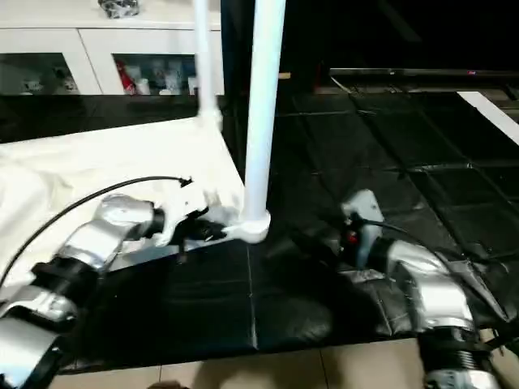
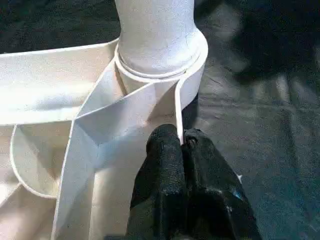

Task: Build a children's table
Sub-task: Rotate leg to tighten

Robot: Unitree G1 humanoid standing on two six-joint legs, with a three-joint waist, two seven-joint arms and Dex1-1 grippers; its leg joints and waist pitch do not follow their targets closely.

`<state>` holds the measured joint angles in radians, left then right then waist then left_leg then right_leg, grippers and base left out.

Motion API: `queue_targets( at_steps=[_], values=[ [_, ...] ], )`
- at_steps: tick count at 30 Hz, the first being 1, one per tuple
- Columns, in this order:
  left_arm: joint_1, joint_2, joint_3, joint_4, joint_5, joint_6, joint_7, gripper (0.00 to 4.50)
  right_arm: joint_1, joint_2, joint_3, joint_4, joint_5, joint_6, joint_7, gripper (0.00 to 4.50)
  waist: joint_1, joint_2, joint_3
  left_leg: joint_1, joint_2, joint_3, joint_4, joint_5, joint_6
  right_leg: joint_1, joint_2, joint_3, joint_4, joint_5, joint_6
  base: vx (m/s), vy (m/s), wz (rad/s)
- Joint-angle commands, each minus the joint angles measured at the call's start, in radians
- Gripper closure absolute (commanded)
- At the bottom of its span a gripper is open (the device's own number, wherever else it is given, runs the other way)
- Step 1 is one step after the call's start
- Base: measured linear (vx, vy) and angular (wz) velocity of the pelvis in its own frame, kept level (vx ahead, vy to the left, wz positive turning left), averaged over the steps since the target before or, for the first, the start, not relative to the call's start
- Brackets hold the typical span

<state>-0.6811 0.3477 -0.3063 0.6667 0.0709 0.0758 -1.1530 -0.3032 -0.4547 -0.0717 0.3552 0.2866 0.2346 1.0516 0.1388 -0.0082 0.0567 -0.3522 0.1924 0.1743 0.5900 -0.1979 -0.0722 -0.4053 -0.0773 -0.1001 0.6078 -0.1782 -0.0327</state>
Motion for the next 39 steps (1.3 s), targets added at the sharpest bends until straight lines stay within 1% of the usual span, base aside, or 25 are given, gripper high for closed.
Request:
queue_targets(
  at_steps=[1,4,5,6,8,9,10,11,12,15,16,17,20,21,23,24,26,28,30,32,34,36,37,38,39],
  values=[
    [-0.002,0.009,-0.027,-0.045,-0.006,-0.032,-0.054,4.50,0.008,-0.016,-0.005,-0.027,0.016,0.008,0.010,0.01,-0.001,-0.013,-0.067,0.001,0.043,-0.008,-0.063,-0.117,0.077,0.058,-0.084,0.059,-0.081,-0.274,-0.153,0.000,0.000,0.00],
    [0.009,0.022,-0.036,-0.066,-0.020,-0.051,-0.102,4.50,0.006,-0.018,-0.001,-0.030,0.013,0.007,0.012,0.01,0.003,-0.014,-0.068,0.001,0.043,-0.007,-0.063,-0.106,0.074,0.058,-0.082,0.059,-0.078,-0.255,-0.158,0.000,0.000,0.00],
    [0.021,0.032,-0.044,-0.089,-0.035,-0.066,-0.152,4.50,0.007,-0.023,0.005,-0.034,0.013,0.009,0.016,0.01,0.003,-0.018,-0.069,0.000,0.044,-0.008,-0.063,-0.099,0.074,0.059,-0.083,0.059,-0.075,-0.243,-0.160,0.000,0.000,0.00],
    [0.021,0.032,-0.044,-0.089,-0.035,-0.066,-0.152,4.50,0.007,-0.023,0.005,-0.034,0.013,0.009,0.016,0.01,0.004,-0.016,-0.069,-0.002,0.044,-0.009,-0.063,-0.097,0.074,0.060,-0.085,0.059,-0.074,-0.240,-0.162,0.000,0.000,0.00],
    [0.031,0.042,-0.051,-0.107,-0.048,-0.070,-0.195,4.50,0.011,-0.026,0.012,-0.039,0.012,0.012,0.019,0.01,0.005,-0.014,-0.069,0.000,0.044,-0.007,-0.062,-0.093,0.075,0.057,-0.082,0.059,-0.072,-0.224,-0.167,0.000,0.000,0.00],
    [0.034,0.046,-0.054,-0.113,-0.051,-0.070,-0.209,4.50,0.012,-0.026,0.014,-0.041,0.012,0.013,0.020,0.01,0.005,-0.016,-0.069,-0.001,0.045,-0.007,-0.063,-0.093,0.076,0.058,-0.082,0.059,-0.071,-0.221,-0.170,0.000,0.000,0.00],
    [0.035,0.051,-0.059,-0.113,-0.050,-0.075,-0.220,4.50,0.015,-0.029,0.018,-0.045,0.010,0.015,0.022,0.01,0.007,-0.017,-0.067,0.001,0.045,-0.005,-0.063,-0.099,0.076,0.056,-0.082,0.059,-0.074,-0.235,-0.165,0.000,0.000,0.00],
    [0.034,0.055,-0.063,-0.109,-0.046,-0.084,-0.227,4.50,0.017,-0.032,0.021,-0.048,0.007,0.015,0.022,0.01,0.009,-0.015,-0.066,0.002,0.045,-0.006,-0.064,-0.108,0.074,0.056,-0.083,0.059,-0.076,-0.254,-0.160,0.000,0.000,0.00],
    [0.029,0.059,-0.066,-0.098,-0.037,-0.095,-0.232,4.50,0.017,-0.035,0.023,-0.046,0.005,0.014,0.022,0.01,0.010,-0.014,-0.066,0.002,0.044,-0.005,-0.064,-0.114,0.070,0.056,-0.083,0.059,-0.077,-0.268,-0.153,0.000,0.000,0.00],
    [0.024,0.065,-0.066,-0.093,-0.037,-0.098,-0.246,4.50,0.019,-0.039,0.022,-0.051,0.007,0.016,0.024,0.01,0.010,-0.014,-0.065,0.003,0.044,-0.006,-0.065,-0.130,0.060,0.055,-0.084,0.059,-0.083,-0.304,-0.141,0.000,0.000,0.00],
    [0.024,0.068,-0.067,-0.096,-0.041,-0.095,-0.255,4.50,0.022,-0.040,0.023,-0.058,0.010,0.019,0.027,0.01,0.010,-0.014,-0.065,0.003,0.044,-0.006,-0.065,-0.130,0.059,0.056,-0.084,0.059,-0.082,-0.305,-0.139,0.000,0.000,0.00],
    [0.024,0.070,-0.068,-0.099,-0.043,-0.094,-0.261,4.50,0.026,-0.042,0.024,-0.066,0.014,0.022,0.032,0.01,0.009,-0.014,-0.066,0.000,0.044,-0.007,-0.065,-0.122,0.059,0.058,-0.083,0.059,-0.080,-0.294,-0.138,0.000,0.000,0.00],
    [0.023,0.071,-0.069,-0.099,-0.044,-0.097,-0.264,4.50,0.032,-0.046,0.027,-0.079,0.021,0.029,0.044,0.01,0.009,-0.014,-0.068,-0.001,0.043,-0.007,-0.063,-0.111,0.064,0.059,-0.082,0.058,-0.076,-0.263,-0.144,0.000,0.000,0.00],
    [0.023,0.072,-0.070,-0.098,-0.042,-0.101,-0.264,4.50,0.037,-0.048,0.029,-0.088,0.026,0.033,0.052,0.01,0.009,-0.012,-0.068,-0.001,0.043,-0.007,-0.063,-0.110,0.065,0.059,-0.082,0.059,-0.076,-0.261,-0.144,0.000,0.000,0.00],
    [0.021,0.074,-0.074,-0.090,-0.033,-0.118,-0.264,4.50,0.051,-0.053,0.036,-0.121,0.048,0.053,0.077,0.01,0.009,-0.012,-0.068,-0.001,0.043,-0.007,-0.062,-0.111,0.069,0.060,-0.081,0.058,-0.077,-0.258,-0.144,0.000,0.000,0.00],
    [0.019,0.074,-0.075,-0.085,-0.030,-0.127,-0.260,4.50,0.058,-0.057,0.042,-0.144,0.063,0.069,0.093,0.01,0.008,-0.015,-0.068,-0.002,0.044,-0.007,-0.062,-0.110,0.071,0.061,-0.080,0.058,-0.076,-0.256,-0.142,0.000,0.000,0.00],
    [0.016,0.069,-0.074,-0.073,-0.021,-0.138,-0.242,4.50,0.069,-0.063,0.055,-0.181,0.079,0.091,0.115,0.01,0.011,-0.014,-0.067,-0.001,0.044,-0.006,-0.062,-0.113,0.075,0.060,-0.079,0.058,-0.078,-0.266,-0.135,0.000,0.000,0.00],
    [0.005,0.059,-0.072,-0.048,-0.003,-0.143,-0.205,4.50,0.062,-0.057,0.060,-0.179,0.068,0.088,0.105,0.01,0.010,-0.015,-0.069,-0.002,0.044,-0.007,-0.062,-0.112,0.072,0.059,-0.081,0.057,-0.077,-0.272,-0.134,0.000,0.000,0.00],
    [-0.002,0.054,-0.071,-0.034,0.002,-0.147,-0.193,4.50,0.053,-0.049,0.063,-0.173,0.060,0.084,0.095,0.01,0.010,-0.016,-0.065,0.003,0.041,-0.006,-0.062,-0.131,0.061,0.054,-0.082,0.057,-0.086,-0.322,-0.125,0.000,0.000,0.00],
    [-0.005,0.051,-0.072,-0.030,0.002,-0.156,-0.196,4.50,0.046,-0.034,0.079,-0.180,0.055,0.080,0.098,0.01,0.009,-0.017,-0.065,0.002,0.041,-0.007,-0.064,-0.141,0.055,0.056,-0.084,0.057,-0.089,-0.351,-0.115,0.000,0.000,0.00],
    [-0.005,0.051,-0.075,-0.033,-0.003,-0.163,-0.211,4.50,0.036,-0.024,0.111,-0.193,0.052,0.079,0.106,0.01,0.006,-0.016,-0.065,0.001,0.042,-0.009,-0.066,-0.145,0.051,0.056,-0.084,0.057,-0.089,-0.360,-0.111,0.000,0.000,0.00],
    [-0.007,0.053,-0.079,-0.033,-0.001,-0.174,-0.220,4.50,0.010,-0.012,0.139,-0.175,0.045,0.078,0.120,0.01,0.004,-0.015,-0.067,-0.001,0.043,-0.010,-0.066,-0.134,0.049,0.058,-0.083,0.058,-0.084,-0.330,-0.117,0.000,0.000,0.00],
    [-0.008,0.053,-0.082,-0.033,0.002,-0.178,-0.221,4.50,-0.012,-0.002,0.153,-0.151,0.038,0.071,0.129,0.01,0.004,-0.014,-0.068,0.000,0.044,-0.010,-0.065,-0.132,0.050,0.057,-0.083,0.058,-0.082,-0.320,-0.122,0.000,0.000,0.00],
    [-0.009,0.053,-0.082,-0.031,0.003,-0.180,-0.221,4.50,-0.020,0.002,0.158,-0.141,0.034,0.067,0.132,0.01,0.001,-0.012,-0.069,-0.001,0.045,-0.011,-0.065,-0.123,0.049,0.057,-0.083,0.058,-0.078,-0.294,-0.133,0.000,0.000,0.00],
    [-0.009,0.052,-0.082,-0.030,0.003,-0.181,-0.221,4.50,-0.025,0.004,0.161,-0.135,0.032,0.065,0.133,0.01,0.003,-0.012,-0.070,0.000,0.045,-0.010,-0.064,-0.121,0.049,0.056,-0.083,0.058,-0.076,-0.281,-0.139,0.000,0.000,0.00]
  ],
)
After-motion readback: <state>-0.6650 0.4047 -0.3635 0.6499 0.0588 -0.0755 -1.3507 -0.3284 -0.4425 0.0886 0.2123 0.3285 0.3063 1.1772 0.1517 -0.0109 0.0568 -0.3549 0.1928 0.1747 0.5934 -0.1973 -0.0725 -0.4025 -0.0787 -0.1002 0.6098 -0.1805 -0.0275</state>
